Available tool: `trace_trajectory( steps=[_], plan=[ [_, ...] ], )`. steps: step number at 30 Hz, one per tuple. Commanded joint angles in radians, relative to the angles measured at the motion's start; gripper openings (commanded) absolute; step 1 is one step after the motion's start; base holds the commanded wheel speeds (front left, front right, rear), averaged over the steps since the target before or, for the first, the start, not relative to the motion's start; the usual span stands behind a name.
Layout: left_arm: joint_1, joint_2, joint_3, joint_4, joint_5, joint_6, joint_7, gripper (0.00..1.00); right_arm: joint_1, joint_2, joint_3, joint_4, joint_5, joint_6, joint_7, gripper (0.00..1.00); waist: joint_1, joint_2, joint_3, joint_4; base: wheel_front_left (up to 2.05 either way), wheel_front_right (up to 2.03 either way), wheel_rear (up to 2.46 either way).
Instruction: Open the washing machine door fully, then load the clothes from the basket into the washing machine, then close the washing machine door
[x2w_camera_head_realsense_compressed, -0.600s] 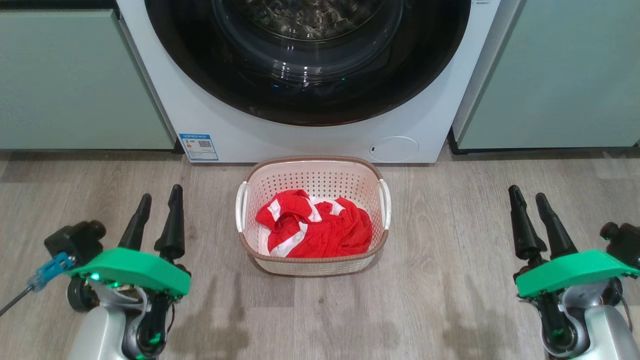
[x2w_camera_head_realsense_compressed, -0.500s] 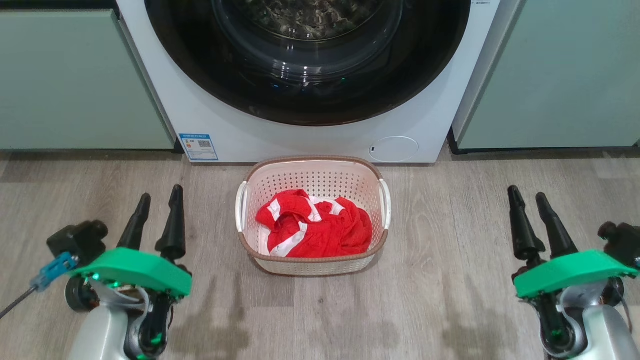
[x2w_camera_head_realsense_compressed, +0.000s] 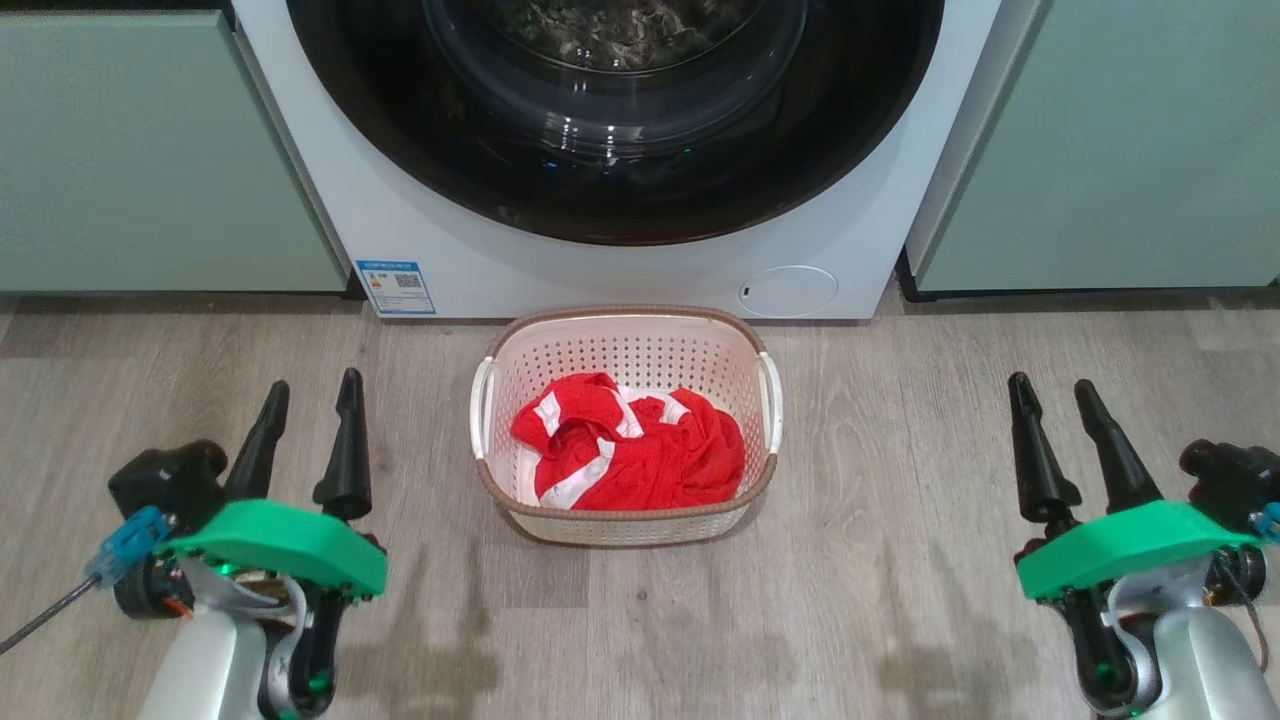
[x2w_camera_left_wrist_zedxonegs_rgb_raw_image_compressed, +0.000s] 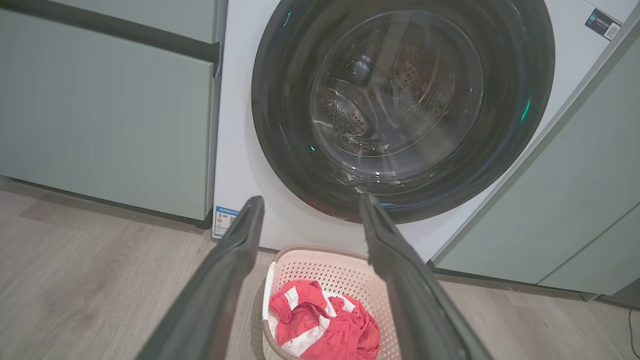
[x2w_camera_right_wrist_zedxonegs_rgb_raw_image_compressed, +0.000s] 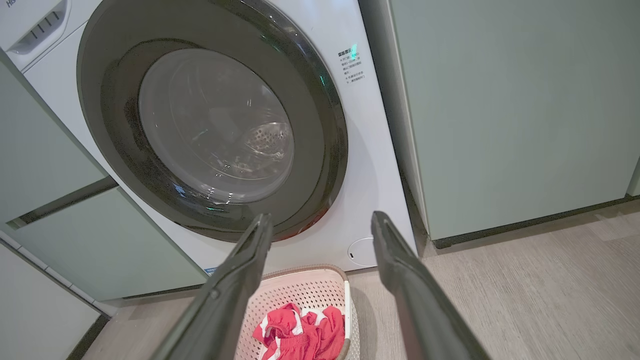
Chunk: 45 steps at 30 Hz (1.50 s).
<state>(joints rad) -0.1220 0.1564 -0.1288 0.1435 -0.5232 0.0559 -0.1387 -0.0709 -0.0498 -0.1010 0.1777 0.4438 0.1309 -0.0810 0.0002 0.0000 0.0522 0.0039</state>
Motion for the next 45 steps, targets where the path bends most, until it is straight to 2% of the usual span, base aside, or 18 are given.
trace_trajectory(
  steps=[1, 19, 37, 45],
  plan=[
    [-0.046, 0.026, 0.021, -0.036, 0.033, 0.004, -0.018, 1.0, -0.047, -0.002, 0.012, -0.043, -0.035, 0.0, -0.017, 1.0, -0.0002, 0.0, 0.001, 0.001, 0.0, 0.0, 0.0],
    [-0.055, 0.015, 0.012, 0.047, 0.143, -0.032, -0.071, 1.0, -0.049, 0.0, 0.022, -0.051, -0.201, 0.0, -0.04, 1.0, -0.0002, 0.0, 0.003, 0.009, 0.0, 0.0, 0.0],
    [-0.073, 0.016, 0.025, 0.049, 0.301, -0.023, -0.121, 1.0, -0.053, -0.001, 0.026, -0.057, -0.348, 0.0, -0.075, 1.0, -0.0002, 0.0, 0.008, 0.011, 0.0, 0.0, 0.0],
    [-0.072, 0.005, 0.036, 0.074, 0.286, -0.027, -0.123, 1.0, -0.052, -0.001, 0.024, -0.051, -0.32, 0.0, -0.075, 1.0, -0.0002, 0.0, 0.005, 0.015, 0.0, 0.0, 0.0]
  ],
)
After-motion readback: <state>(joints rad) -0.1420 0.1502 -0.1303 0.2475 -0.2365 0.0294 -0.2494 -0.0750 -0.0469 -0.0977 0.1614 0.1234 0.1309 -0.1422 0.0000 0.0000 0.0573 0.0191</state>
